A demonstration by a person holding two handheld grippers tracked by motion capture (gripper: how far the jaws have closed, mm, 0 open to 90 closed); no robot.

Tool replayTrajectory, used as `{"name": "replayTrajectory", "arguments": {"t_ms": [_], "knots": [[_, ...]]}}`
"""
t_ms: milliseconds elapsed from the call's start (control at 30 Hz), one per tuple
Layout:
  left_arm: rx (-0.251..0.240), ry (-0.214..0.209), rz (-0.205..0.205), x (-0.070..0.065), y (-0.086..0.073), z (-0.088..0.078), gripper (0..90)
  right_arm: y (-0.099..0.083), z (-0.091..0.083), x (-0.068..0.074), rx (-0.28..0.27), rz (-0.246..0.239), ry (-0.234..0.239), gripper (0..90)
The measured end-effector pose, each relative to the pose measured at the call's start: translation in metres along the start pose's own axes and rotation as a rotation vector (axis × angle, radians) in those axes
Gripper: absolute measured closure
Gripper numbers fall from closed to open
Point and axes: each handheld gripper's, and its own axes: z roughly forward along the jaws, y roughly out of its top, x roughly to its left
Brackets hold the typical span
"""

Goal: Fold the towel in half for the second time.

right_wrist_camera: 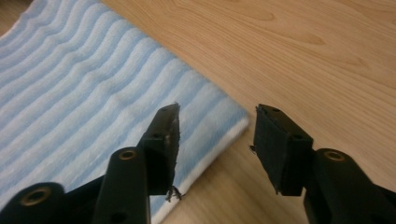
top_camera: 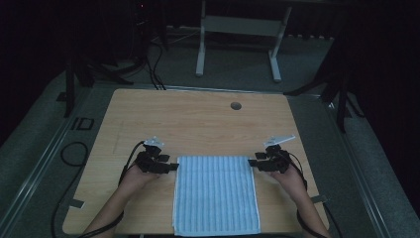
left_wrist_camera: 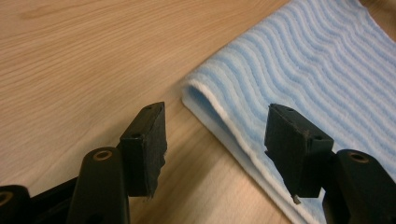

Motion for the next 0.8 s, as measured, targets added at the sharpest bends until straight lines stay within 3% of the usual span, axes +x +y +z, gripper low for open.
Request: {"name": "replayTrajectory", "arguments": {"t_ms": [167,300,400,500,633,700,800], "knots": [[0.004,-0.022,0.005,0.002,0.007,0.009,38.8,0.01,0.011,-0.005,0.024,0.005,0.001,48.5],[0.016,-0.051,-0.007,0.004,0.011,0.019,39.5,0.014,0.024,-0.009,0.051,0.034,0.032,48.6],[0.026,-0.06,-0.001,0.005,0.014,0.027,40.3,0.014,0.032,-0.011,0.07,0.04,0.019,51.2],[0.052,-0.059,0.004,0.006,0.018,0.033,51.0,0.014,0.041,-0.015,0.097,0.035,-0.011,58.9],[0.094,-0.046,-0.002,0.007,0.021,0.038,74.3,0.013,0.047,-0.015,0.133,0.022,0.016,80.0],[0.103,-0.06,-0.024,0.009,0.023,0.04,83.7,0.014,0.047,-0.015,0.133,0.025,0.03,84.0],[0.096,-0.02,-0.015,0.009,0.028,0.041,86.1,0.018,0.046,-0.018,0.12,0.035,0.019,85.6]]}}
